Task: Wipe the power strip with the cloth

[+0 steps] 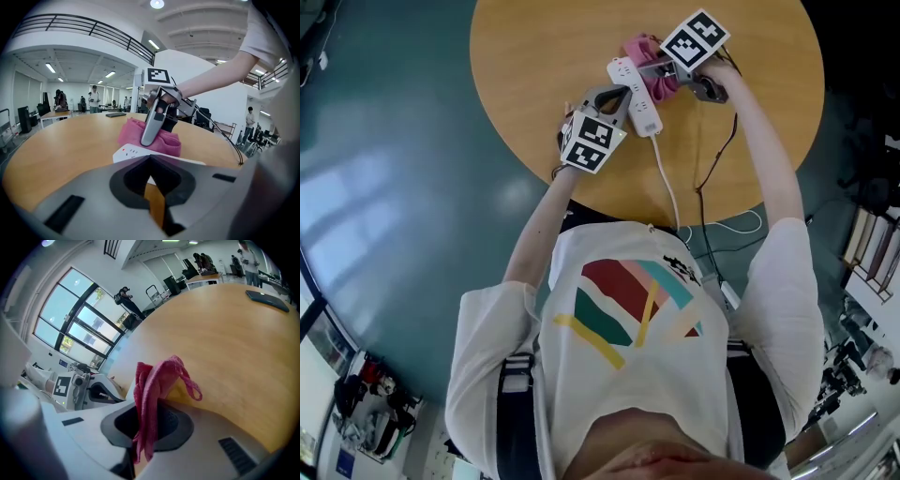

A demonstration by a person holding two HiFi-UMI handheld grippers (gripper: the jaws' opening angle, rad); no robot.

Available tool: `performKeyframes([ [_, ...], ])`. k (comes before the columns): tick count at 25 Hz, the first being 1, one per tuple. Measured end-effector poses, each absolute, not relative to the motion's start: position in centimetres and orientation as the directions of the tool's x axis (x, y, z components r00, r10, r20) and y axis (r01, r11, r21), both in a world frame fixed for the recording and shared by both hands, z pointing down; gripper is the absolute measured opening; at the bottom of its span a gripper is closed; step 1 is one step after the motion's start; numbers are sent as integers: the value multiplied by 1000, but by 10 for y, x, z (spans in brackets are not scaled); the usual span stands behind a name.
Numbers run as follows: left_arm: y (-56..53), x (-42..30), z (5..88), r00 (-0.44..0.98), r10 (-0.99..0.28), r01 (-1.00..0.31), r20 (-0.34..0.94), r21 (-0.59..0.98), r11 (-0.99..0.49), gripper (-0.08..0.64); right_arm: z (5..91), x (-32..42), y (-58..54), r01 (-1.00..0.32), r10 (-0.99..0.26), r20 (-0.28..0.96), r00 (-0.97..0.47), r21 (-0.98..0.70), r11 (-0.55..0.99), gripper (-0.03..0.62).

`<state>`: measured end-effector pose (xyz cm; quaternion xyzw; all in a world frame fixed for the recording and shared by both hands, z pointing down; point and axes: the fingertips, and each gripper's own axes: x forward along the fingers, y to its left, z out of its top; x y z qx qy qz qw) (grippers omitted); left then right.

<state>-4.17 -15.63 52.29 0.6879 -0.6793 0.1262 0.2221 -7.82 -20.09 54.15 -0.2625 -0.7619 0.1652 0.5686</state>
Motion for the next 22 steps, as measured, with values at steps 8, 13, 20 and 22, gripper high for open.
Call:
performKeyframes([
  [8, -159, -38, 529, 10, -880, -998, 474, 62, 22, 43, 549, -31, -188, 244, 632, 758, -160, -590, 769, 40],
  [13, -158, -39, 530, -6, -885, -997, 466, 61, 39, 43, 552, 8, -176, 225, 647, 742, -176, -610, 760, 40],
  [20, -159, -38, 530, -13, -884, -999, 468, 40, 36, 43, 554, 54, -162, 193, 645, 735, -209, -615, 764, 40],
  [22, -157, -32, 535, -15, -882, -999, 472, 37, 37, 43, 559, 71, -156, 186, 649, 731, -209, -622, 761, 38],
])
